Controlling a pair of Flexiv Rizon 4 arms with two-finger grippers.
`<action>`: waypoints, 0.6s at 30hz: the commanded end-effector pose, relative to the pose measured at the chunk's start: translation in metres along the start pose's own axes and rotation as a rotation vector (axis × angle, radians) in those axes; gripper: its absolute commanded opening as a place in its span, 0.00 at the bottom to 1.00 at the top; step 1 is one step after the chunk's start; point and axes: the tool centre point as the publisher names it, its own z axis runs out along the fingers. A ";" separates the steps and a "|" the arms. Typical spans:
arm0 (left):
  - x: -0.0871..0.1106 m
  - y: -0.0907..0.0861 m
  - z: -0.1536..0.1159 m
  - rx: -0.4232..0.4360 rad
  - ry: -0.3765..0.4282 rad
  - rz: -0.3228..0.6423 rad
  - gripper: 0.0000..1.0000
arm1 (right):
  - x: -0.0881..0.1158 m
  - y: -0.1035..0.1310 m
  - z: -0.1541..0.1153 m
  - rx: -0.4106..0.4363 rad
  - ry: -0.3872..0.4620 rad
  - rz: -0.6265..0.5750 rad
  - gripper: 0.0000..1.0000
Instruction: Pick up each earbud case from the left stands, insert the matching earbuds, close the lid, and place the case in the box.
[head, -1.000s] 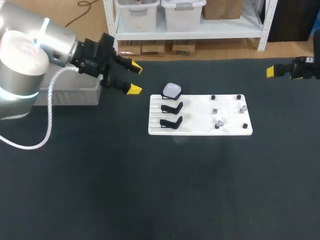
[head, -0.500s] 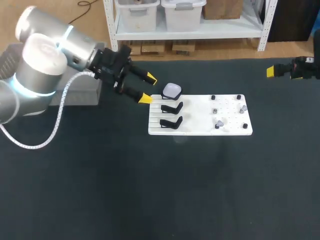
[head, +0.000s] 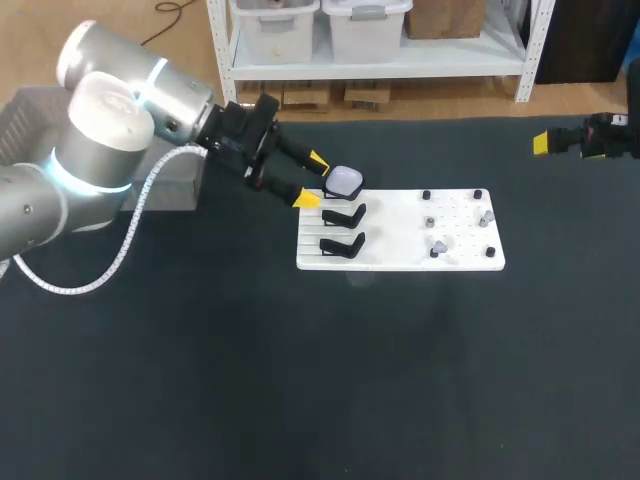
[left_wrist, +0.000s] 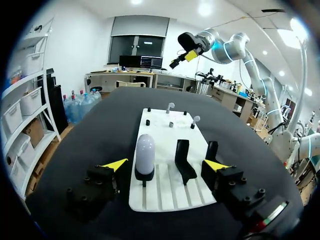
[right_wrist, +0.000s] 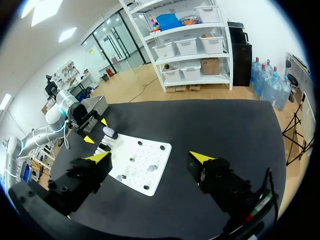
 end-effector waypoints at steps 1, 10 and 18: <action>0.000 0.008 0.005 -0.015 -0.005 0.013 0.92 | 0.000 0.000 0.000 0.001 0.000 0.000 1.00; -0.002 0.013 0.012 -0.026 -0.006 0.053 0.77 | 0.000 0.000 0.000 0.001 0.000 0.000 1.00; -0.002 0.021 0.016 -0.027 -0.012 0.063 0.53 | 0.000 0.000 0.000 0.001 0.000 0.000 1.00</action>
